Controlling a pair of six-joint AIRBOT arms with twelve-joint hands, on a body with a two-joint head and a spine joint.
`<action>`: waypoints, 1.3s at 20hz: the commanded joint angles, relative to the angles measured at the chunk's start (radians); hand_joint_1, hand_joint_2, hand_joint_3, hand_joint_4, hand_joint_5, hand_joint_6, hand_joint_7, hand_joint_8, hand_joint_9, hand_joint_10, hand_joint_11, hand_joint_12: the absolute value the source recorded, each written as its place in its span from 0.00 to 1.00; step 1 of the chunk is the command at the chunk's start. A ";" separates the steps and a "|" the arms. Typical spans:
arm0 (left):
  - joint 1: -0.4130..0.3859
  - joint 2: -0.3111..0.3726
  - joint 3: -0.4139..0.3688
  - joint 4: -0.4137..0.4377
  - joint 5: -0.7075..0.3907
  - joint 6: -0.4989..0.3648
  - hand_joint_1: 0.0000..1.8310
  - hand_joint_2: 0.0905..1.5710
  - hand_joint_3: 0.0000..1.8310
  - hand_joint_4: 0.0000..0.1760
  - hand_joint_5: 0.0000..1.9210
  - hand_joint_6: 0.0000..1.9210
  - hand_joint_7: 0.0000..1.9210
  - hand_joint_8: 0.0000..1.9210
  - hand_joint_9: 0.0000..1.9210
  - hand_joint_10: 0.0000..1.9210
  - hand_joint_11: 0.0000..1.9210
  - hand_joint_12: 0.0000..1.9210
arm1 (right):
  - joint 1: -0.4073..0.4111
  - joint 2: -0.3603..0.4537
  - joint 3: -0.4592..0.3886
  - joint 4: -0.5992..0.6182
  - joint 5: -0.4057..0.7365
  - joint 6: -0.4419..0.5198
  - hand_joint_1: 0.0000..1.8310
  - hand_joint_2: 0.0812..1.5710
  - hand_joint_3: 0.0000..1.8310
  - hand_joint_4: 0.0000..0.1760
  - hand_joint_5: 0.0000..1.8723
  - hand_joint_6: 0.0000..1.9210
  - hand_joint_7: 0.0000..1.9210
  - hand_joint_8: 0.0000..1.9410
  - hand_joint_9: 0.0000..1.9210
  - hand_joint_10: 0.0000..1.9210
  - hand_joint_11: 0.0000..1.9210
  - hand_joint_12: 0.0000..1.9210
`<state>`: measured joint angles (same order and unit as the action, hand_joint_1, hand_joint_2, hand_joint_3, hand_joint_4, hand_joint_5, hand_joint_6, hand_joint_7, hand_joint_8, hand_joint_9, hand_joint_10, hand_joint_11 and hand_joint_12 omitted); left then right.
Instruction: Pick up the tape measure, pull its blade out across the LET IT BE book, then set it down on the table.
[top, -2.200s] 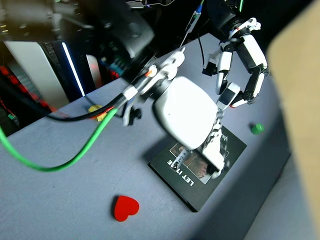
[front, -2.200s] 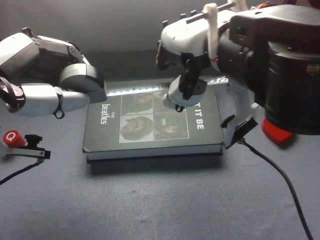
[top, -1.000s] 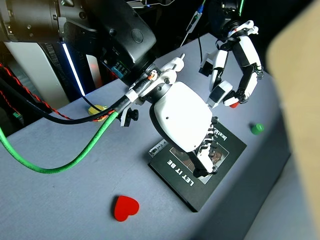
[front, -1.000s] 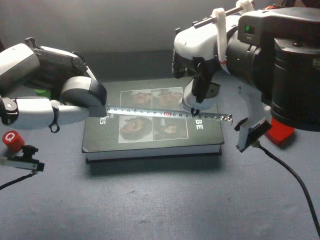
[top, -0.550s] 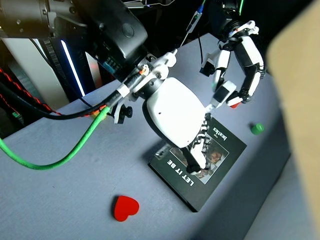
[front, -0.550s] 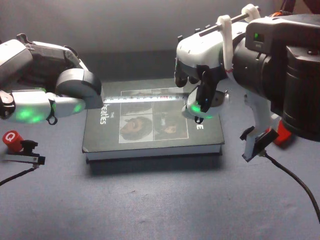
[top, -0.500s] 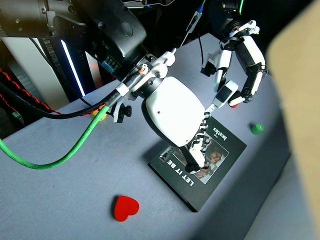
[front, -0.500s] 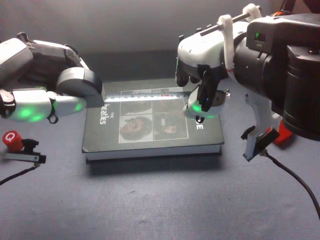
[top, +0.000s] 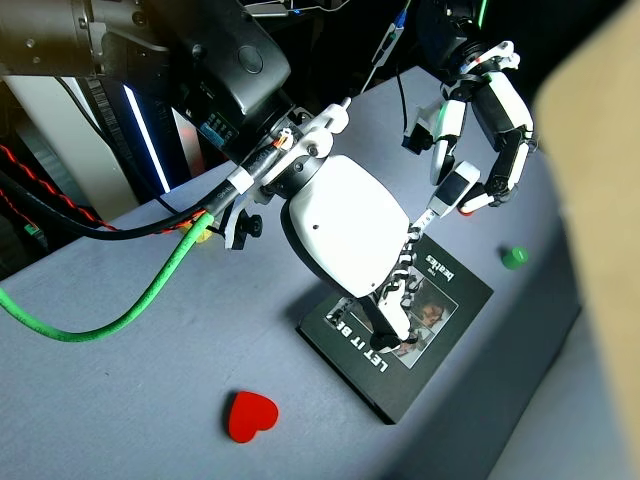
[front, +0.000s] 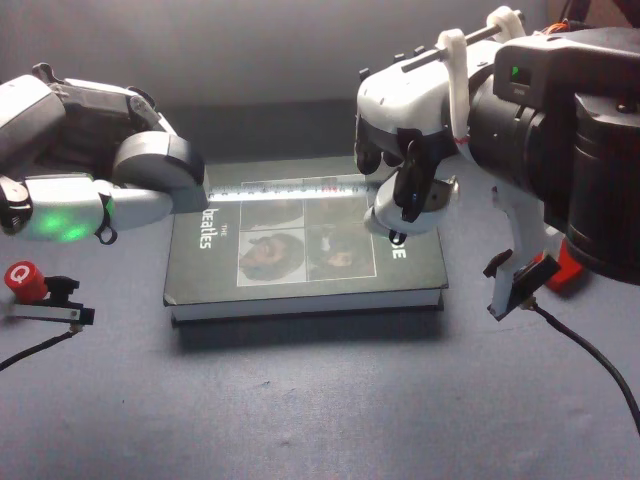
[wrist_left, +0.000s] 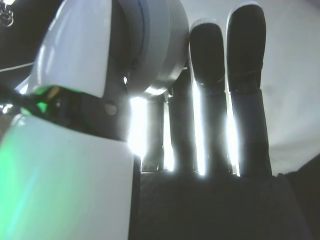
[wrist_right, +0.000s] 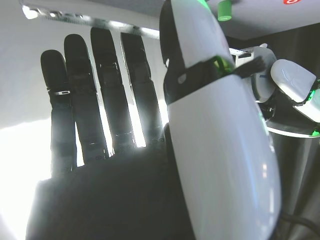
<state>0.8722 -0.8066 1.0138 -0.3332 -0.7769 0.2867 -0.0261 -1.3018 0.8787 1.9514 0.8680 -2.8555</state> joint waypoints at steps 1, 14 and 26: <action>-0.015 -0.003 0.000 -0.009 -0.129 -0.012 0.75 0.70 0.00 0.00 0.42 0.47 0.54 0.50 0.50 0.67 0.46 0.62 | 0.008 0.004 -0.003 -0.077 -0.009 0.004 0.50 0.68 0.00 0.00 0.37 0.00 0.39 0.00 0.35 0.00 0.17 0.47; -0.021 -0.006 -0.001 -0.037 -0.129 -0.011 0.75 0.70 0.00 0.00 0.42 0.47 0.53 0.51 0.49 0.67 0.46 0.62 | -0.023 -0.003 -0.003 -0.160 -0.001 0.036 0.50 0.69 0.00 0.00 0.38 0.00 0.41 0.01 0.37 0.01 0.18 0.47; -0.022 -0.007 -0.002 -0.041 -0.134 -0.011 0.75 0.71 0.00 0.00 0.40 0.51 0.52 0.52 0.49 0.68 0.46 0.62 | -0.032 -0.006 0.014 -0.207 -0.010 0.062 0.50 0.69 0.00 0.00 0.40 0.00 0.42 0.01 0.37 0.00 0.19 0.46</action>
<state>0.8639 -0.8085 1.0107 -0.3740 -0.7780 0.2874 -0.0616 -1.3102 0.8921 1.8236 0.8597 -2.7991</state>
